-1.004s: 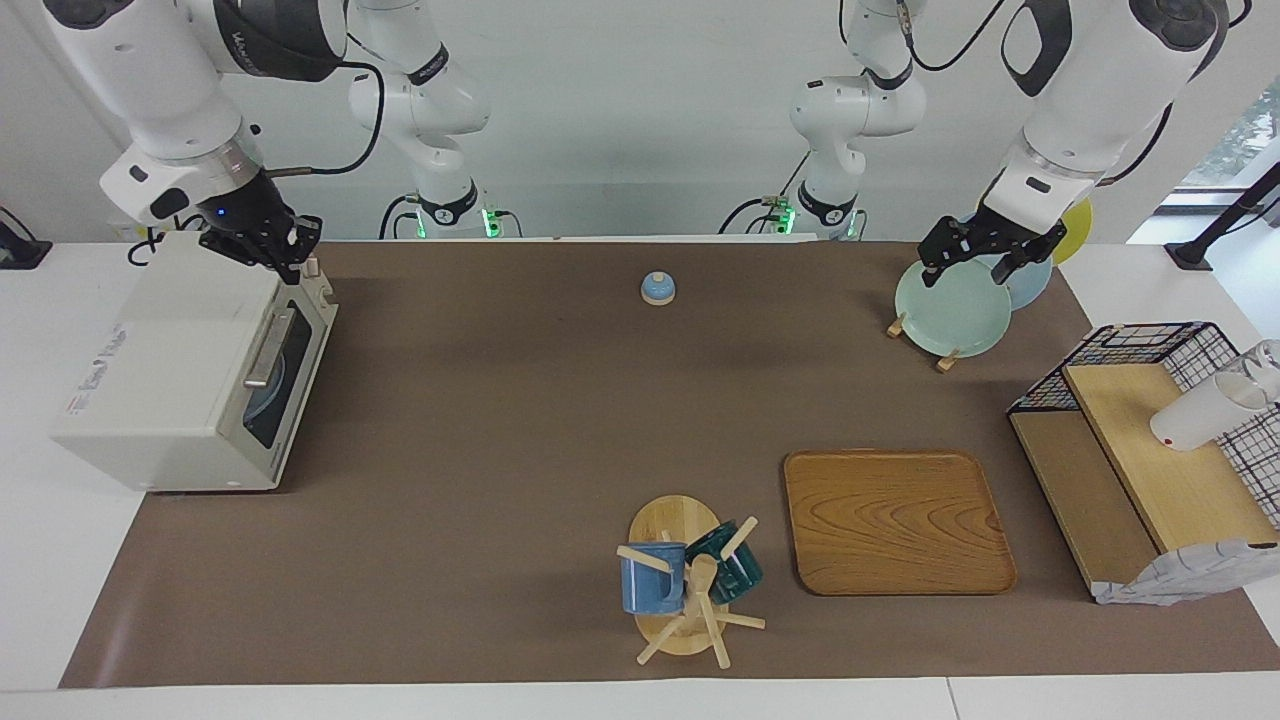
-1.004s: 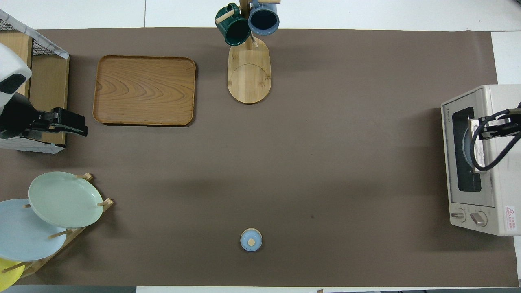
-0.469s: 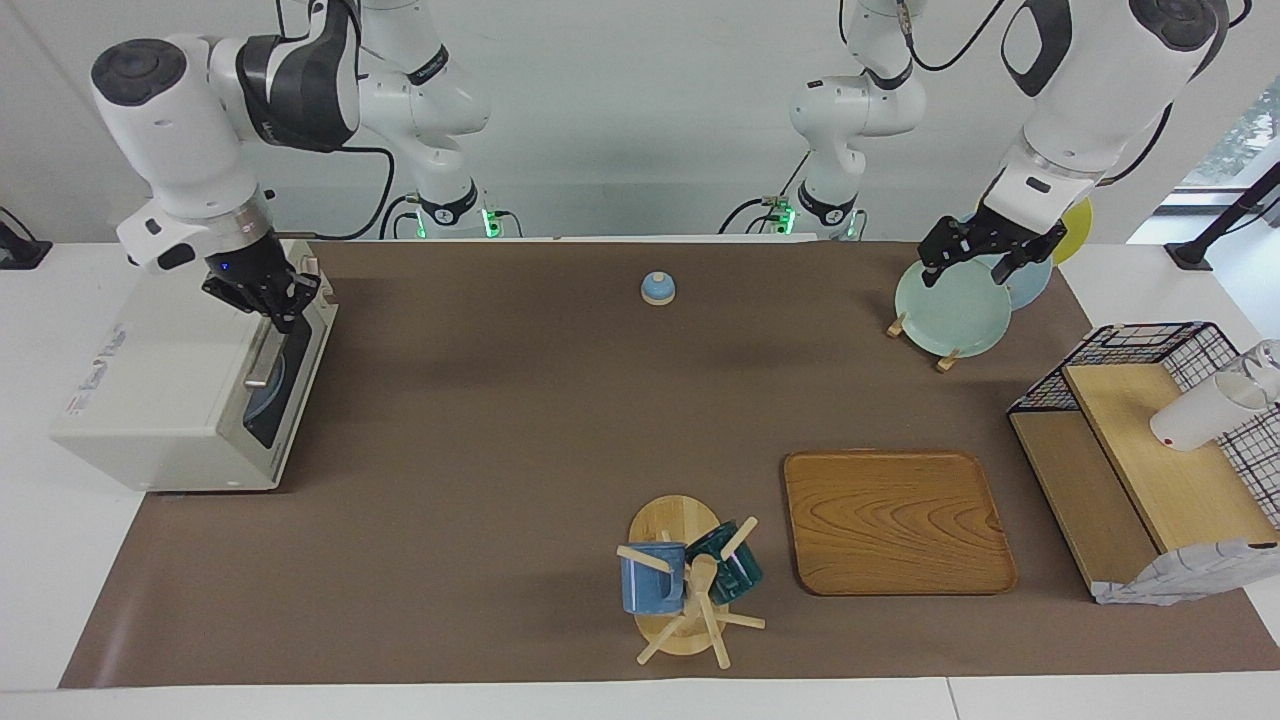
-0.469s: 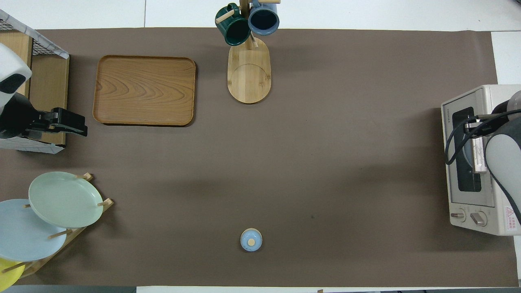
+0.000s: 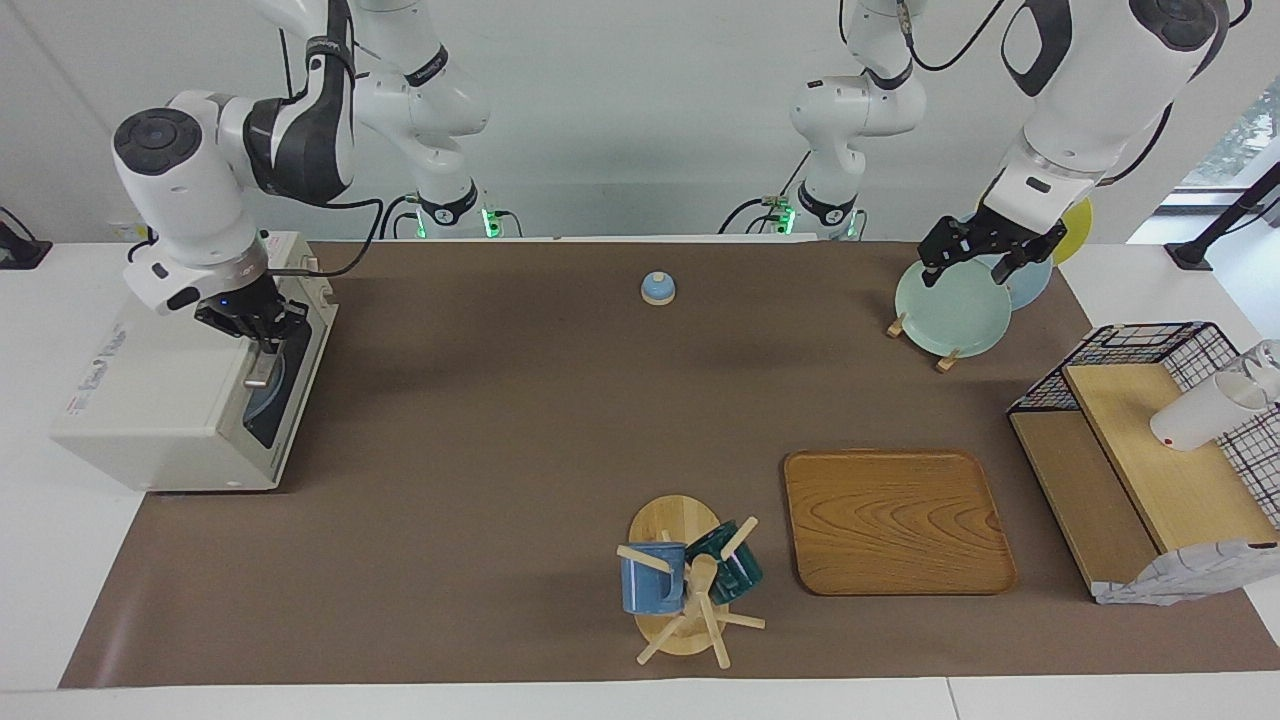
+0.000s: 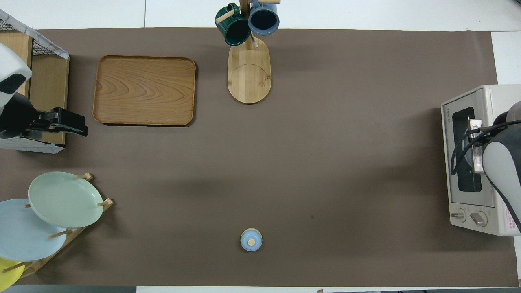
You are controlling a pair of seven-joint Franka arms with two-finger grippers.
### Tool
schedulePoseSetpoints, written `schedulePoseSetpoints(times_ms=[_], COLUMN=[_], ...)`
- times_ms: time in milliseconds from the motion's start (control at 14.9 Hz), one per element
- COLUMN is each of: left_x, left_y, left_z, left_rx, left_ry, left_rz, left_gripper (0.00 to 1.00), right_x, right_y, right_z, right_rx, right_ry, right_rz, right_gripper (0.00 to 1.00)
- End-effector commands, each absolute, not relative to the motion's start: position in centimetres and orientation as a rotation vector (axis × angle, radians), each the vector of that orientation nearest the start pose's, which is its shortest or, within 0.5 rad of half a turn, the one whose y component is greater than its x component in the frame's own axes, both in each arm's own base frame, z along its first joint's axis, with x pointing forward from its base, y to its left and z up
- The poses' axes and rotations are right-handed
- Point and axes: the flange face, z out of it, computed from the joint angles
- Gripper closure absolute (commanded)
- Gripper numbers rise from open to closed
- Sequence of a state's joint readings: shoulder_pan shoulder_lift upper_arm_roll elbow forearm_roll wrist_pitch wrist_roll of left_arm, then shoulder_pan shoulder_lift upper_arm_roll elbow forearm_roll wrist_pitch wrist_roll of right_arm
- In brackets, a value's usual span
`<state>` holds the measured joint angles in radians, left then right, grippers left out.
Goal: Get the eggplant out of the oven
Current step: 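Reach the right gripper into the open toaster oven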
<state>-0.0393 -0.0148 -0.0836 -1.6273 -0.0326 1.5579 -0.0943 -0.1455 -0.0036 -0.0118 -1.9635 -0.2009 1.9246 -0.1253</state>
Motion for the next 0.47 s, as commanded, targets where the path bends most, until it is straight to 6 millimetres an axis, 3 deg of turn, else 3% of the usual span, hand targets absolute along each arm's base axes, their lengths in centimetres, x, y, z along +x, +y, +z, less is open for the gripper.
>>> schedulePoseSetpoints(times_ms=[0, 402], left_x=[53.6, 53.6], left_y=[-6.8, -6.8], left_z=[60.8, 60.8], left_rx=[-3.160, -3.160], left_ry=[0.050, 0.050], left_rz=[0.094, 0.094], left_gripper=[0.00, 0.00], right_x=[53.3, 53.8], right_y=[-10.4, -9.2], right_z=[46.1, 45.3], right_rx=[-3.327, -3.295], right_ry=[-0.098, -0.081], right_rz=[0.119, 0.066], right_gripper=[1.00, 1.00])
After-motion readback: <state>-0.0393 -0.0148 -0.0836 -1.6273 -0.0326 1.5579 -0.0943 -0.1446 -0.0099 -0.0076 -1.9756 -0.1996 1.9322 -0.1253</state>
